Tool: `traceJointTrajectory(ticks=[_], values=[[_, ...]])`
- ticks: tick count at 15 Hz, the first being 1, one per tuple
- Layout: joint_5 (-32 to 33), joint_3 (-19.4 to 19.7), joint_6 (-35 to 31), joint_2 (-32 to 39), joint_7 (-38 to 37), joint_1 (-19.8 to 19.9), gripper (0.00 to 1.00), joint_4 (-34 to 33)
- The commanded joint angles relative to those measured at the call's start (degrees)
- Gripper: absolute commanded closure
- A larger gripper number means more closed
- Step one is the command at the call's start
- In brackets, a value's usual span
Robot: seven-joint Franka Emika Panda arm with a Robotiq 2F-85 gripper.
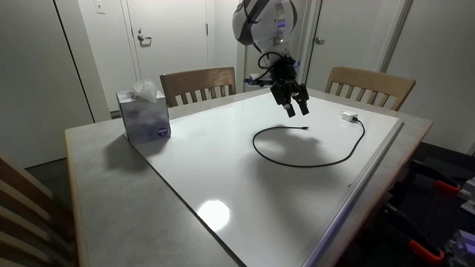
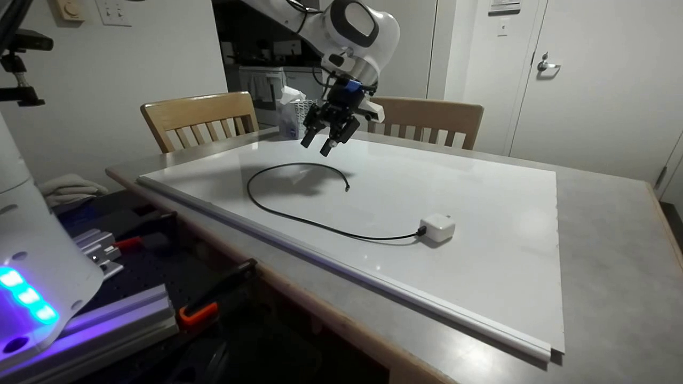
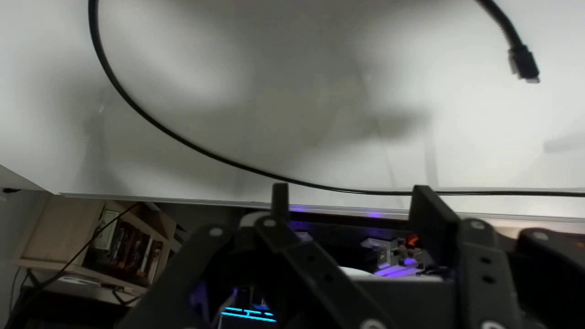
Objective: Put the white charger in the center of the table
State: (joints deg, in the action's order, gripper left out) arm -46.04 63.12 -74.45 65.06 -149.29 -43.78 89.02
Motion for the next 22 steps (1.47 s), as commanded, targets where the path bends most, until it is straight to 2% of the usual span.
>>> traceJointTrajectory(ticks=[1, 2, 3, 5, 7, 8, 9, 11, 13, 17, 21, 22], values=[[-2.98, 4.26, 6.87, 4.58, 0.00, -1.84, 0.02, -1.36], [-0.04, 2.00, 7.34, 3.39, 0.04, -0.66, 0.00, -2.66], [8.45, -5.30, 4.19, -2.82, 3.29, 2.70, 0.00, -2.82], [14.08, -8.25, -1.03, -6.49, 8.28, 2.91, 0.00, 0.05], [20.61, -13.67, -2.97, -10.63, 11.34, 6.34, 0.00, 0.08], [22.21, -16.03, -3.06, -9.84, 4.48, 7.23, 0.00, -1.03], [24.28, -18.12, -3.52, -11.49, 5.28, 8.74, 0.00, -1.08], [25.37, -19.94, -3.67, -13.49, 5.72, 10.48, 0.00, -1.08], [26.65, -22.13, -5.93, -14.15, 5.55, 10.52, 0.00, -0.95], [40.72, -34.60, -13.04, -20.74, 13.04, 18.15, 0.00, 2.50], [55.33, -43.53, -19.90, -24.83, 19.72, 25.72, 0.00, 5.17], [54.75, -44.96, -15.47, -22.04, 14.16, 26.54, 0.00, 1.11]])
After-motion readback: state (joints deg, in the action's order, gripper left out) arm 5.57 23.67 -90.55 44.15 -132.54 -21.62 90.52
